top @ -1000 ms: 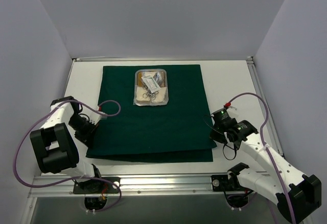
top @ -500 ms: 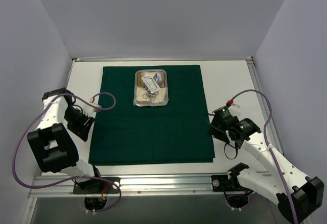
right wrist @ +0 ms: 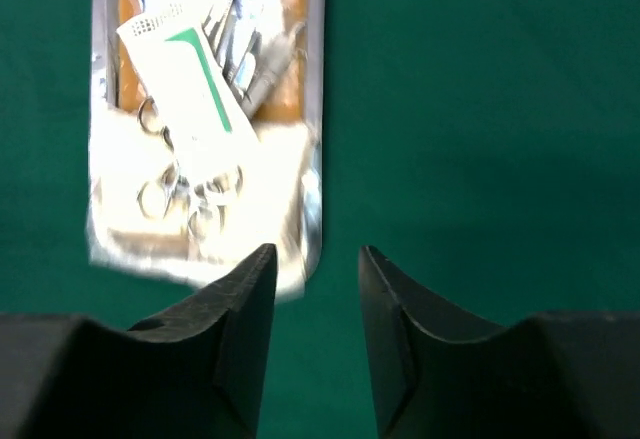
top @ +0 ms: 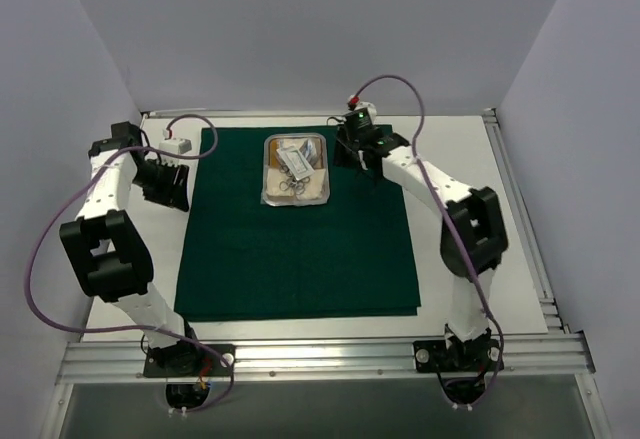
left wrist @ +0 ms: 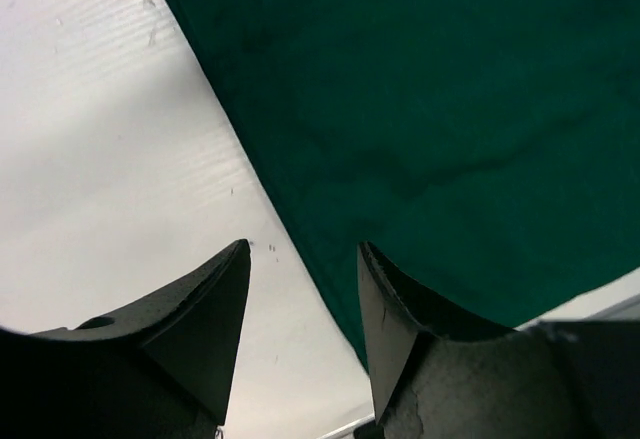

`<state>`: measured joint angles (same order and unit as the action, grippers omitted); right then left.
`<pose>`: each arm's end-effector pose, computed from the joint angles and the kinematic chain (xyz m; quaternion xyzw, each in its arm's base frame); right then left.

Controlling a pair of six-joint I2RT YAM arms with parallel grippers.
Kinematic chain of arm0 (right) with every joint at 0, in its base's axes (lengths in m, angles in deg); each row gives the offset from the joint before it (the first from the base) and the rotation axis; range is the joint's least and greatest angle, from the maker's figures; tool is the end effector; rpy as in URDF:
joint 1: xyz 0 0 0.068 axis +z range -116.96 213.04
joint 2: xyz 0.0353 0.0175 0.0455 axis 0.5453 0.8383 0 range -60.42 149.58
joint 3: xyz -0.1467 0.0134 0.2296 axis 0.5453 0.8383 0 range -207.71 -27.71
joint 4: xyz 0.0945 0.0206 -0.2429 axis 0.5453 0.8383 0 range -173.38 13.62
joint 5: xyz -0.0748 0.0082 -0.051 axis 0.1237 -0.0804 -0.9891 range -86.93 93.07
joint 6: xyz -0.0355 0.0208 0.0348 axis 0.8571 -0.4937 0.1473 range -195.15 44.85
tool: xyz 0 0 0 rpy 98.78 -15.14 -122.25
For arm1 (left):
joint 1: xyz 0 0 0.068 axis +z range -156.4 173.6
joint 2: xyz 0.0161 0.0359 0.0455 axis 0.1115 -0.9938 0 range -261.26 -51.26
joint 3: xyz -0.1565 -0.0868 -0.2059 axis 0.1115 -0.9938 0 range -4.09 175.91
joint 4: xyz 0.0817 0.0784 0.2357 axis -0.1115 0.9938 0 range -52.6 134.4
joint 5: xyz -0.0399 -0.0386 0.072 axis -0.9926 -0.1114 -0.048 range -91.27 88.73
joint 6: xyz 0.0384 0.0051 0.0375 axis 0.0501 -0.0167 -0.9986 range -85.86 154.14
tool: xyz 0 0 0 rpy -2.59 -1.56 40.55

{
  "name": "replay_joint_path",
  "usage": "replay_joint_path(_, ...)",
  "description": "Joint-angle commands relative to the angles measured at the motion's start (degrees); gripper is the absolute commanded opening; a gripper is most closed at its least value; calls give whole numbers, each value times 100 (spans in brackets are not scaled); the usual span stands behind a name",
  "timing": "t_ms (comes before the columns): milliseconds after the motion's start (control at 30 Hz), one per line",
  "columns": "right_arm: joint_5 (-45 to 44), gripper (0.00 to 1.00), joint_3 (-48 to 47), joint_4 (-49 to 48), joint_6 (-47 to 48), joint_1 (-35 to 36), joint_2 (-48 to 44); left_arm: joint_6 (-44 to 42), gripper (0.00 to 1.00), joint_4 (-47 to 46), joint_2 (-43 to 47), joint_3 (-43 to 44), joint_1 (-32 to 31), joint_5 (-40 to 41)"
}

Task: Open and lay out the surgical kit
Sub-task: Open the surgical kit at the center of the board, then move the container from the surgical kit.

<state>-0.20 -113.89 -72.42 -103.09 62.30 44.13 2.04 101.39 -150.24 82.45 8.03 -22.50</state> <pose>0.3790 0.2100 0.2952 0.0045 0.8629 0.2200 0.4550 0.3311 0.0718 0.2759 0.1714 0.9611 -0.1222 0.1789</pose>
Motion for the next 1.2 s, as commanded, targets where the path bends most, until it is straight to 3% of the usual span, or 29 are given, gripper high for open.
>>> replay_joint_path(0, 555, 36, -1118, -200, 667, -78, 1289, 854, 56, -983, -349, 108, -72, -136)
replay_joint_path(167, 862, 42, -2866, -94, 562, -367, 2744, 1039, 56, -1309, -1000, 109, -222, 40)
replay_joint_path(267, 1038, 40, -3133, -322, 378, -508, 3246, 1091, 56, -1494, -1316, 73, -327, 128)
replay_joint_path(467, 1548, 29, -3038, -849, 71, -579, 3625, 1188, 56, -1731, -1774, 82, -389, 163)
replay_joint_path(900, 1882, 22, -2747, -1342, -299, -570, 3853, 1188, 56, -1881, -1941, -32, -389, 190)
replay_joint_path(1167, 1935, 0, -2396, -1386, -264, -474, 3547, 1188, 56, -1855, -1871, -23, -380, 67)
